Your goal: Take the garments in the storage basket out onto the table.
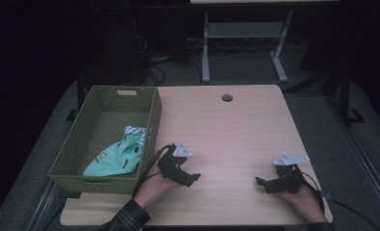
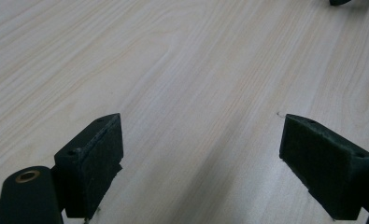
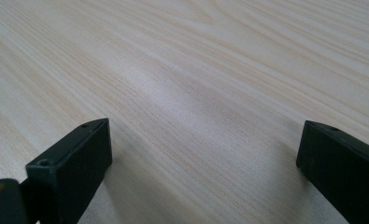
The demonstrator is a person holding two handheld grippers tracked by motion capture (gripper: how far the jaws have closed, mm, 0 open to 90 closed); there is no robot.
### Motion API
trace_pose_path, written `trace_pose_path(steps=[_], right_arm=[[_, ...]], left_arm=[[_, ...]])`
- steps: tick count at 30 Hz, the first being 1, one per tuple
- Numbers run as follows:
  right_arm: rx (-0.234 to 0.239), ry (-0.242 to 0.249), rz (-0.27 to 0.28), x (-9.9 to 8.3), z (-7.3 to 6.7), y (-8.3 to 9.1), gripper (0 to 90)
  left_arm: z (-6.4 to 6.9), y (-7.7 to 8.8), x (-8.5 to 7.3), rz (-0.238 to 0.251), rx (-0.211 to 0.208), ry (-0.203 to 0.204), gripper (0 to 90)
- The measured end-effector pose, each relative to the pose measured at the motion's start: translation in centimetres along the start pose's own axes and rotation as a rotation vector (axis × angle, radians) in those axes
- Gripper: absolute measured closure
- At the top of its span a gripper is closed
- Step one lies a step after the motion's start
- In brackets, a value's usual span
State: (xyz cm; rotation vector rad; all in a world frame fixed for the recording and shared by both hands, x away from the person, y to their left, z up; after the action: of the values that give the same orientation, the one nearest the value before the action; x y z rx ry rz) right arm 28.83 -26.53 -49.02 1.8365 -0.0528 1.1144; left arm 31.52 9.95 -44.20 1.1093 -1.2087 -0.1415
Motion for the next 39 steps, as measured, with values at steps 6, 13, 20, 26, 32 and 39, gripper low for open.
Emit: trace_pose_path(steps=[6,13,20,26,32,39], right_arm=[[-0.001,-0.001,0.0,0.0,0.0,0.0,3.1],[-0.001,-0.001,0.0,0.0,0.0,0.0,3.1],[0.001,-0.006,-0.002,0.0,0.0,0.0,3.1],[0.001,-0.005,-0.002,0.0,0.0,0.0,3.1],[0.001,-0.006,-0.002,0.0,0.0,0.0,3.1],[0.0,-0.006,0.0,0.0,0.0,0.0,3.1]], left_arm=[[-0.1,0.2,0.3,-0.006,0.003,0.007,13.0],[-0.1,0.5,0.6,-0.008,0.005,0.0,13.0],[-0.2,0.9,0.9,-0.001,0.004,0.002,13.0],[-0.1,1.2,1.2,-0.01,-0.007,-0.001,12.9],[-0.2,1.6,1.6,-0.011,-0.017,-0.001,13.0],[-0.3,2.1,2.1,-0.014,-0.03,-0.004,13.2]])
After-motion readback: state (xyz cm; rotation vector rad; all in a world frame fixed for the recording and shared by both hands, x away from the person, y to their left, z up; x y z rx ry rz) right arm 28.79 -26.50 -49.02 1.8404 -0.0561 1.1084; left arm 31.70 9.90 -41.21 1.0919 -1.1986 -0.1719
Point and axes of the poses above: each handheld gripper's, and its own axes: y roughly backward along the jaws, x roughly out of its top, z roughly to its right, the point moved 1 cm from there along -y, roughly forward along the jaws, and after that the axes turned 8 degrees about x, right-handed, at the moved point
